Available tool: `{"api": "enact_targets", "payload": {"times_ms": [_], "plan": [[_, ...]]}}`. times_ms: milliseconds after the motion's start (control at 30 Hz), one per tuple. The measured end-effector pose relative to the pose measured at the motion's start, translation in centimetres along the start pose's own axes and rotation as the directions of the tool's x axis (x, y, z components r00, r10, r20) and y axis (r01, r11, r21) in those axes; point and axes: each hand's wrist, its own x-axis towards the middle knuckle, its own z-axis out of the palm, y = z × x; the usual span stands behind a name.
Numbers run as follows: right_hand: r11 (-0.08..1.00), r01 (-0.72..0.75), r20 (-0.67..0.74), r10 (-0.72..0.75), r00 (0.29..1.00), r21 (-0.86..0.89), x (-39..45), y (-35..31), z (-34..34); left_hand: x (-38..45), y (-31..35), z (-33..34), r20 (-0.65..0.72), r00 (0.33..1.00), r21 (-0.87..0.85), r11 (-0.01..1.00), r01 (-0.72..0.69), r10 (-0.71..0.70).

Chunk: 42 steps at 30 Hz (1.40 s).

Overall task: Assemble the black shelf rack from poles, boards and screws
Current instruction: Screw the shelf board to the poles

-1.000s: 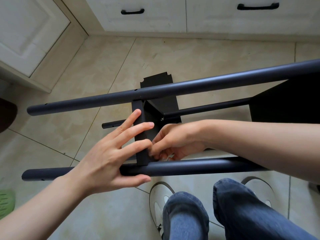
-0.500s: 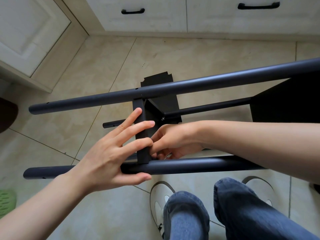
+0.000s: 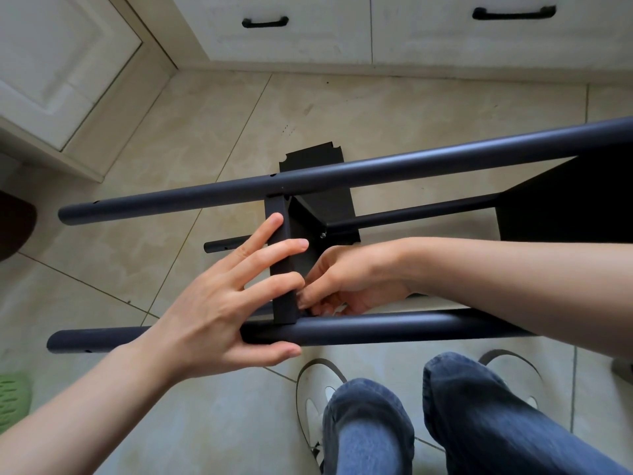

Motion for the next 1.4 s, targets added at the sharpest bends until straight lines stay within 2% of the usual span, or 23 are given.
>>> {"api": "enact_targets", "payload": {"times_ms": [133, 300, 567, 767, 1133, 1400], "plan": [[0.998, 0.048, 0.017, -0.049, 0.999, 0.040, 0.1, 0.1, 0.0, 0.2, -0.1, 0.0, -0.001, 1.000, 0.016, 1.000, 0.004, -0.004], [0.999, 0.023, 0.014, -0.023, 1.000, 0.041, 0.5, 0.3, 0.1, 0.0, -0.1, 0.0, -0.003, 1.000, 0.001, 1.000, -0.006, 0.006], [0.998, 0.047, -0.084, -0.051, 0.995, -0.050, 0.8, 0.1, 0.3, 0.1, -0.3, -0.1, 0.009, 1.000, 0.013, 1.000, 0.010, -0.010], [0.998, 0.058, 0.025, -0.058, 0.998, 0.001, -0.3, -0.2, -0.3, 0.2, -0.2, -0.2, 0.015, 1.000, 0.014, 1.000, 0.016, -0.016], [0.997, 0.028, -0.044, -0.032, 0.999, -0.076, -0.1, -0.3, 0.0, 0.3, -0.2, -0.3, 0.009, 1.000, 0.037, 0.999, 0.005, -0.005], [0.987, 0.061, -0.095, -0.076, 0.993, -0.149, -1.8, -0.3, -0.1, 0.0, 0.0, -0.1, -0.023, 1.000, 0.086, 0.996, 0.003, -0.001]]}}
